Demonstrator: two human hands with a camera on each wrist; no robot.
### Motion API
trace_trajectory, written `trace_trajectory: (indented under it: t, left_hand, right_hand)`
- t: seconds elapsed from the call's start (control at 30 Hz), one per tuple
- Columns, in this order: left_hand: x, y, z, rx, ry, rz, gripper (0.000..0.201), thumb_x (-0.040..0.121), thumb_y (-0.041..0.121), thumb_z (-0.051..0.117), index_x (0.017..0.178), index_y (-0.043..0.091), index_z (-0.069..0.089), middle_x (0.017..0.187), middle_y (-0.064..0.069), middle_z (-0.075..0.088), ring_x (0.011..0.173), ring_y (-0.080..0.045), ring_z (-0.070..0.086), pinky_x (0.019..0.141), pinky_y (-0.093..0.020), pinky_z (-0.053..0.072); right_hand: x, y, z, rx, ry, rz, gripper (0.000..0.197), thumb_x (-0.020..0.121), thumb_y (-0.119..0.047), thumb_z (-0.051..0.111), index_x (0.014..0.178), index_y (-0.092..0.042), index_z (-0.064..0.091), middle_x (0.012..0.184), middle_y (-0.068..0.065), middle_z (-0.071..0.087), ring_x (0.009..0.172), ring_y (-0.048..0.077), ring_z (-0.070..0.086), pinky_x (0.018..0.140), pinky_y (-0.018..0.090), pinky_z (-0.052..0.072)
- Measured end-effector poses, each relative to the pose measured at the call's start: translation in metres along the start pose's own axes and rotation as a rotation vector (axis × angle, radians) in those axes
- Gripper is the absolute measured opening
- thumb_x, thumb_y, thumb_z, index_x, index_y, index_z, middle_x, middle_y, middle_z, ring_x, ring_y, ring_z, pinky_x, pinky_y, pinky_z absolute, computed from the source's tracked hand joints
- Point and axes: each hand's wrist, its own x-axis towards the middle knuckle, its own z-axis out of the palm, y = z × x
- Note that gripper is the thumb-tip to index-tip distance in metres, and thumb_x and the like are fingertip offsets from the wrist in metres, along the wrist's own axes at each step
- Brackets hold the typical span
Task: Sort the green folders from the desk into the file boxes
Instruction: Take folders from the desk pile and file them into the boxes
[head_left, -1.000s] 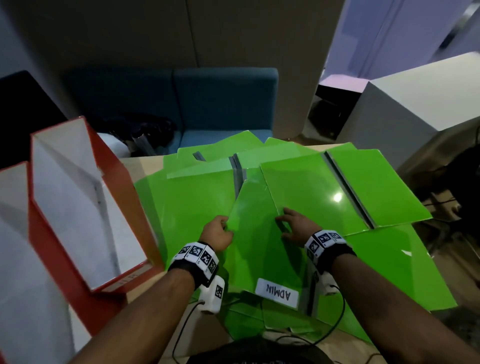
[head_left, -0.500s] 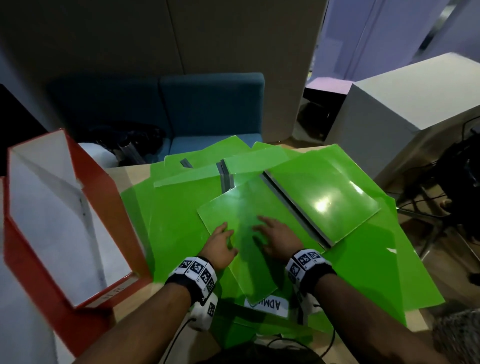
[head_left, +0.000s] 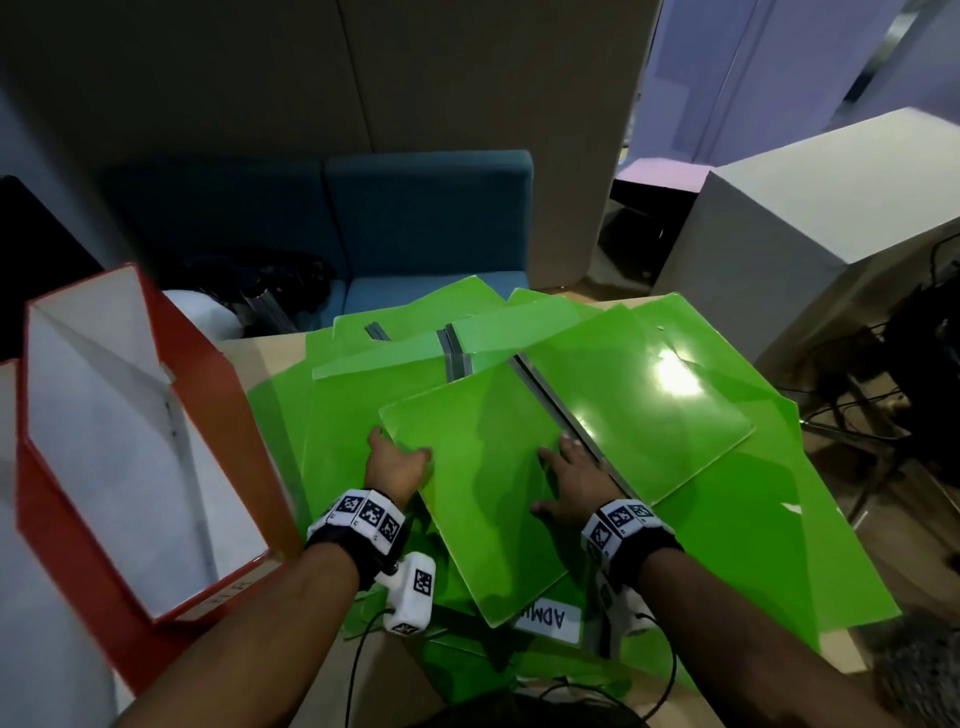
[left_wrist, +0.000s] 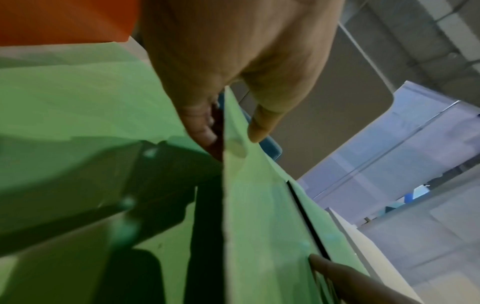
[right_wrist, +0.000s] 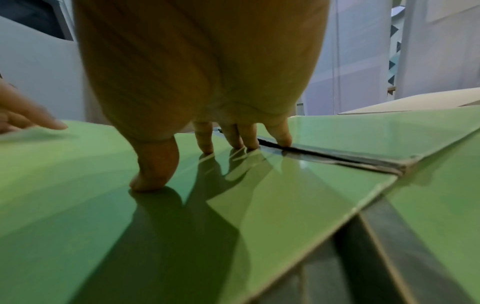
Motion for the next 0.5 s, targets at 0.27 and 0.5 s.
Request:
trace_trajectory:
  t: [0.27,0.5]
  left_hand:
    - [-0.042,0.046,-0.001,-0.256,-0.305,0.15,0.045,0.099,0.043,0.047,0.127,0.007,0.047,0.129,-0.008,0.058,0.103,-0.021,0.063,0.081,-0.044,0.056]
    - [-0.057,0.065,-0.007,-0.52,-0.486,0.186,0.1,0.072,0.084,0.008,0.144,0.022,0.038,0.147,-0.005,0.046,0.134,-0.021,0.044,0.091,-0.03,0.046]
  right_hand:
    - [-0.015,-0.066,-0.059,0.537,0.055,-0.199,0.061,0.097,-0.048,0.039,0.146,-0.012,0.031,0.151,0.011,0.036,0.134,0.023,0.04,0.108,0.033,0.032]
    - [-0.052,-0.115,-0.107,0.711,0.08,-0.369,0.086,0.087,-0.048,0.06,0.152,-0.015,0.015,0.157,0.005,0.021,0.141,0.019,0.027,0.116,0.036,0.024]
